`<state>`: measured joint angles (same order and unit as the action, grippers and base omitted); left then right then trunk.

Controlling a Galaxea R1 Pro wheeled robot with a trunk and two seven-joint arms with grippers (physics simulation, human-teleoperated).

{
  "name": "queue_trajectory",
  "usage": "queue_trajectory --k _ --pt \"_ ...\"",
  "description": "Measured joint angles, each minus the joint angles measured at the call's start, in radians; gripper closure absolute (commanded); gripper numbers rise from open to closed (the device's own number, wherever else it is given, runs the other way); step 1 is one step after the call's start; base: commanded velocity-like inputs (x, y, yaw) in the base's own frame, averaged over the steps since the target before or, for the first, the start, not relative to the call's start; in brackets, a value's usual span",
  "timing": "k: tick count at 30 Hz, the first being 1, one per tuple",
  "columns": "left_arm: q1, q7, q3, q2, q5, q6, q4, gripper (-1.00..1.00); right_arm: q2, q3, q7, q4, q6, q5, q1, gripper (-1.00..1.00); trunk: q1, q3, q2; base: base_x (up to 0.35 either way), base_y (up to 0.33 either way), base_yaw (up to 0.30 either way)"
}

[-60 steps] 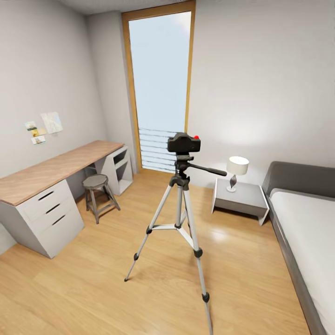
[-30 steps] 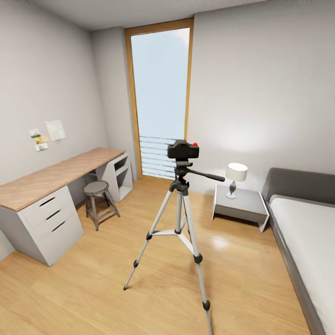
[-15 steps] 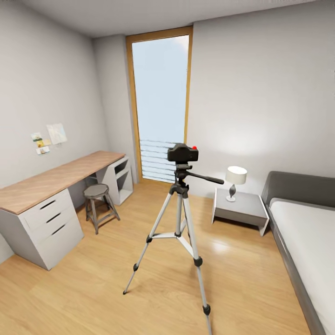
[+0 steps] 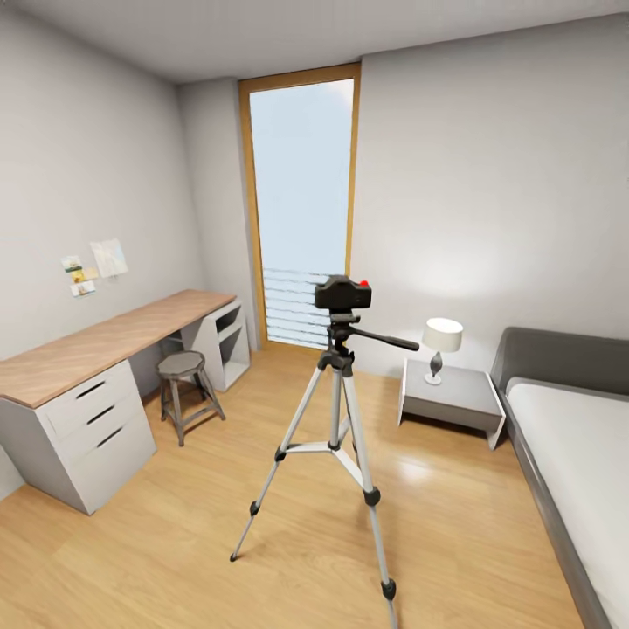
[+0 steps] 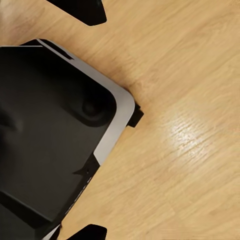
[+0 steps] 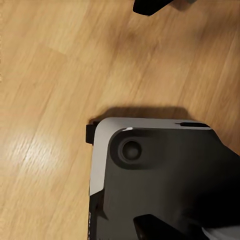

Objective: Attach the digital camera to the camera tripod in the bedroom.

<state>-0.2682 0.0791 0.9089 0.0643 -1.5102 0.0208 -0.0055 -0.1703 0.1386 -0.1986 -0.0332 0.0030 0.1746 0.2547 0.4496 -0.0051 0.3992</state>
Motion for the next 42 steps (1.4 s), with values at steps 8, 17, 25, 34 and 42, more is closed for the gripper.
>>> queue_trajectory --k 8,17,25,34,42 --pt "0.000 0.000 0.000 0.000 0.000 0.000 0.000 -1.00 0.008 0.000 0.000 0.000 0.000 0.000 -0.004 -1.00 0.000 0.013 0.000 0.000 0.000 0.000" --pt "0.000 0.000 0.000 0.000 0.000 0.000 0.000 -1.00 0.013 0.000 0.002 0.000 -0.010 -0.002 -0.032 -1.00 0.000 0.027 0.000 0.000 0.000 0.000" --pt "0.000 0.000 -0.001 0.000 0.000 -0.002 0.000 -1.00 0.038 0.002 0.010 0.001 -0.039 -0.006 -0.065 -1.00 0.000 0.040 0.000 0.000 0.000 0.000" --pt "0.000 -0.006 0.013 0.000 0.007 -0.006 -0.001 -1.00 0.041 0.003 0.016 0.001 -0.047 -0.008 -0.070 -1.00 0.000 0.055 0.000 0.000 0.000 0.000" --pt "0.000 -0.008 0.019 0.003 0.048 -0.008 -0.001 -1.00 0.042 0.003 0.019 0.002 -0.049 -0.008 -0.070 -1.00 0.000 0.068 0.000 0.000 0.000 0.000"
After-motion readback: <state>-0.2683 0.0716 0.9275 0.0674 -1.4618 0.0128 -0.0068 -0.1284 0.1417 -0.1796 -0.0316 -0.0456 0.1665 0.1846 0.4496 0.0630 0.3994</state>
